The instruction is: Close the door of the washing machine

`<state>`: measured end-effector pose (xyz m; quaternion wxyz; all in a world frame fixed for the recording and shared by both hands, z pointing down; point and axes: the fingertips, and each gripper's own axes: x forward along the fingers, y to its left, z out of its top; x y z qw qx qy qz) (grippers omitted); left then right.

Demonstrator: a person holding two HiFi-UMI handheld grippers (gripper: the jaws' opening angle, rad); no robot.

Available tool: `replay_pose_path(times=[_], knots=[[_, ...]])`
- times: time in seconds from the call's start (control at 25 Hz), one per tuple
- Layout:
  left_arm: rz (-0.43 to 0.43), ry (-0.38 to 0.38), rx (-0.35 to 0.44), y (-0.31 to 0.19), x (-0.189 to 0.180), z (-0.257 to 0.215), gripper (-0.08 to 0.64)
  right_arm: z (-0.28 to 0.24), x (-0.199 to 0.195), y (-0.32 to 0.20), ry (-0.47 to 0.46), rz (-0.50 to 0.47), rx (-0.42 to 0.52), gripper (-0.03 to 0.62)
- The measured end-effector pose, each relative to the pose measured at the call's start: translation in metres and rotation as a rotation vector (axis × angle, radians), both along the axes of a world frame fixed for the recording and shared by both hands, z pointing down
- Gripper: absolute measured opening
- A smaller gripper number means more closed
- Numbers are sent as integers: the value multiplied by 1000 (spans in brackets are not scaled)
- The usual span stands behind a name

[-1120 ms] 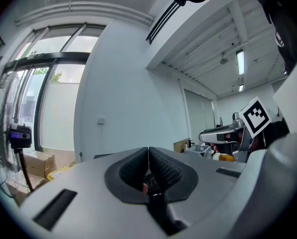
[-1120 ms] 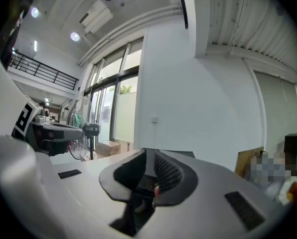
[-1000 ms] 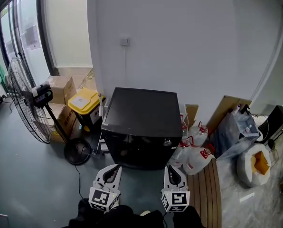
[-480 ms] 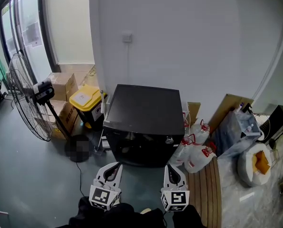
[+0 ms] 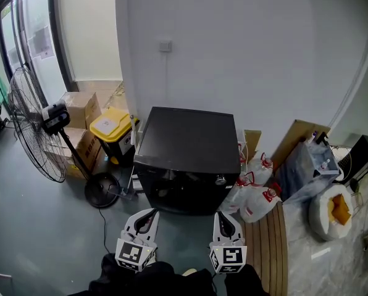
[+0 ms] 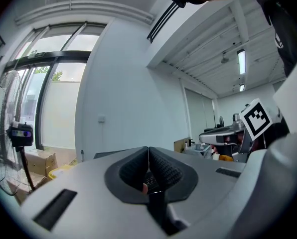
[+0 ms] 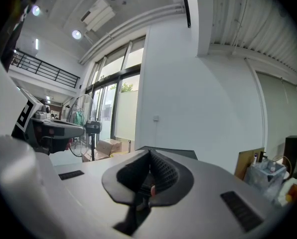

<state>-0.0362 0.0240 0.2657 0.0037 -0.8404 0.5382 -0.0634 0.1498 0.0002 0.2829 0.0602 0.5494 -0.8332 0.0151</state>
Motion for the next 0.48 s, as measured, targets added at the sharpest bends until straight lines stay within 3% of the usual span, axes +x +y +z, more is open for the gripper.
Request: replay_pose_path(times=[0.48], knots=[[-6, -1, -6, -5, 4, 0, 26, -2, 4, -6, 0, -5, -3, 17]])
